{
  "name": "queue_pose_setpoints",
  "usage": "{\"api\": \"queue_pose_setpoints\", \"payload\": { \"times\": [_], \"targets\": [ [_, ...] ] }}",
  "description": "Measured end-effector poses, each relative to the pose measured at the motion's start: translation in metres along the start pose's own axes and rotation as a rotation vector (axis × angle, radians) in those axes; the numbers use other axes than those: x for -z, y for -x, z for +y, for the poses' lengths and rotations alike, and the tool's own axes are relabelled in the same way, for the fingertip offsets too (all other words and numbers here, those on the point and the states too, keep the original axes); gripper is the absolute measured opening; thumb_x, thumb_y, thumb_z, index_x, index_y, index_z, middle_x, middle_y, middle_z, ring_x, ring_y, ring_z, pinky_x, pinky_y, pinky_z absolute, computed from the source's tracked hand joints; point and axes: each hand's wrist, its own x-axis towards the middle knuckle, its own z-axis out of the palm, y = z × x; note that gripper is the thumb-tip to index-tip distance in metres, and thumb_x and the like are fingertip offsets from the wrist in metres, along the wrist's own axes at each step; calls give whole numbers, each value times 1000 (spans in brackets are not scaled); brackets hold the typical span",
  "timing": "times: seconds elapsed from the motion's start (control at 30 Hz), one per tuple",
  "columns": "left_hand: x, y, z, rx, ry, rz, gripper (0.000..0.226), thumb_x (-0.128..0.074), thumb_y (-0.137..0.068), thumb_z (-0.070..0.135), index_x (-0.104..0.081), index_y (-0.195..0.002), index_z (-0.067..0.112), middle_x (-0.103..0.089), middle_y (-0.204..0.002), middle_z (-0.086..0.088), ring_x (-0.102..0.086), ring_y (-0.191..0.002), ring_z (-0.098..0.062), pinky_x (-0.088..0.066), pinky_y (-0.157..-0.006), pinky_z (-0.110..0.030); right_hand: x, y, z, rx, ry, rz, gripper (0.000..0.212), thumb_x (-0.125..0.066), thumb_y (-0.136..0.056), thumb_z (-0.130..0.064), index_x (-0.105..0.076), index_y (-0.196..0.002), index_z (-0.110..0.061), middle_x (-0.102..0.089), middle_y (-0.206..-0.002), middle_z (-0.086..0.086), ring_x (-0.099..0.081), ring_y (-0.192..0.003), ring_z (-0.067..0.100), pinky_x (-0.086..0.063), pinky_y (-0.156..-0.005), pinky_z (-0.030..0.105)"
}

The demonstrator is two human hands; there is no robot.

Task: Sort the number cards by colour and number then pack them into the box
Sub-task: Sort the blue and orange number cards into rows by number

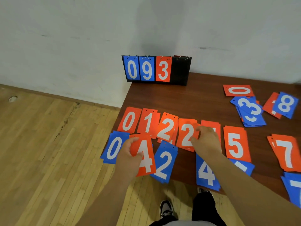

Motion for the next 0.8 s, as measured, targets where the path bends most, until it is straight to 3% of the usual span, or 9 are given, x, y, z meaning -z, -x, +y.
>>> {"api": "queue_pose_setpoints", "payload": {
  "times": [0.1,0.23,0.33,0.47,0.67,0.8],
  "targets": [
    [-7,3,1,-11,-3,-66,53,-71,-95,21,-41,-127,50,-44,-128,17,-47,-114,-9,-54,-82,-29,2,28,-14,36,-239,-188,16,-70,-93,-32,-63,-107,-30,-63,-114,-10,-61,-95,8,-50,-67,20],
    [-20,13,0,-36,12,-155,54,-73,-93,20,-43,-127,49,-46,-125,17,-53,-100,-4,-46,-64,-12,-6,68,-26,73,-368,-460,9,-73,-92,-31,-64,-95,-31,-68,-99,-12,-65,-94,8,-54,-77,21],
    [-31,23,-3,-47,10,-204,54,-74,-92,23,-44,-129,49,-49,-126,15,-56,-107,-9,-54,-73,-19,-15,91,-21,51,-434,-526,10,-73,-92,-26,-66,-96,-31,-72,-100,-14,-70,-93,6,-60,-82,23],
    [-48,36,-6,-94,-12,-268,54,-75,-91,27,-43,-129,49,-53,-128,14,-60,-110,-14,-57,-76,-22,-19,110,-5,-7,-494,-498,15,-72,-94,-20,-66,-99,-32,-73,-102,-13,-71,-94,7,-62,-82,26],
    [-78,48,-4,-133,-12,-401,48,-71,-95,18,-48,-127,45,-58,-117,16,-64,-101,-10,-63,-81,-30,-1,122,32,-75,-428,-341,17,-69,-96,-21,-61,-99,-36,-63,-103,-20,-63,-92,4,-53,-65,8],
    [-110,50,7,-178,-75,-448,46,-68,-94,10,-53,-128,36,-64,-117,8,-66,-104,-14,-63,-83,-37,10,115,66,-164,-403,-257,16,-70,-95,-24,-62,-102,-36,-63,-112,-14,-62,-104,11,-58,-80,23]
  ]
}}
